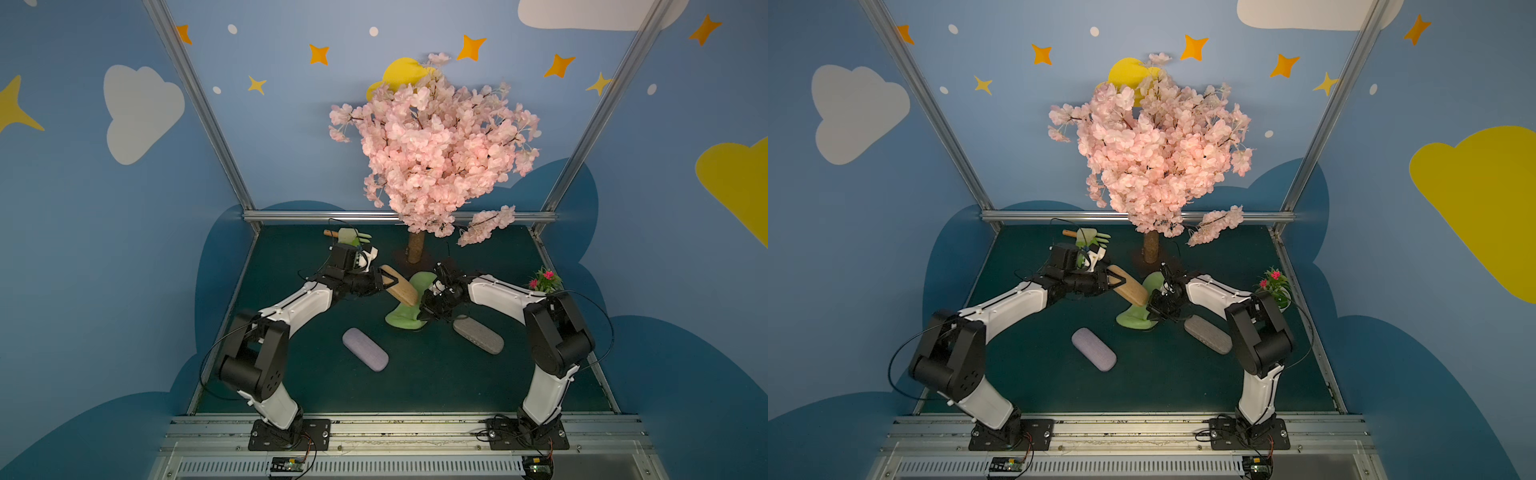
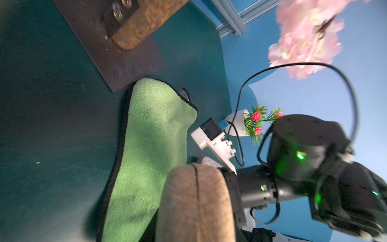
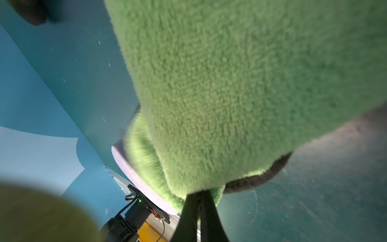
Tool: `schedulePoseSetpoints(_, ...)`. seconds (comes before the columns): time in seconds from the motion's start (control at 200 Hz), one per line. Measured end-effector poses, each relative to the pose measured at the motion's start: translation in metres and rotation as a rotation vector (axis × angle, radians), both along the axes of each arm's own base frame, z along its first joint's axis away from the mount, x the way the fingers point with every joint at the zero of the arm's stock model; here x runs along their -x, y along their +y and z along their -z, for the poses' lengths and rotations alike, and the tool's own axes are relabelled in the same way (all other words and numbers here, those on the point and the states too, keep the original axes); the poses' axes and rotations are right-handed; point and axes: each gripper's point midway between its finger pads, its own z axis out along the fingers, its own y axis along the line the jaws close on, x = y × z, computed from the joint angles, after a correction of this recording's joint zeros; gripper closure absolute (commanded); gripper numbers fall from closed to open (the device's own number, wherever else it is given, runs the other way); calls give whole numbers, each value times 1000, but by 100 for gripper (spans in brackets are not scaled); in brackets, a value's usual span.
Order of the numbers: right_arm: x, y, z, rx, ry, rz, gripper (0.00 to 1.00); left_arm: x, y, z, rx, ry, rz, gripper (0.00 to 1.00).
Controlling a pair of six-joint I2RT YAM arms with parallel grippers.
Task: Wipe the eyeglass case
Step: Place the cleaning item at the center of the board, then adjust the eyeglass case.
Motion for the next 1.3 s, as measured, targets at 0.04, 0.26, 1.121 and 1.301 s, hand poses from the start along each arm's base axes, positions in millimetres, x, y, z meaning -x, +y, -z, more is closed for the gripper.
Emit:
schedulePoseSetpoints(0.04, 5, -1, 0, 0, 0, -5, 94, -1, -6, 20, -24, 39, 8, 97)
schedulePoseSetpoints(0.26, 12, -3, -9, -23, -32, -17, 78, 3, -16, 62, -98, 143, 44, 97)
schedulePoseSetpoints(1.121, 52, -30, -104, 257, -819, -573, 26, 26, -11, -1, 22, 395, 82, 97)
schedulePoseSetpoints(1.301, 54, -10, -114, 342, -1083, -731, 27, 31, -3, -56, 192, 460, 78, 95)
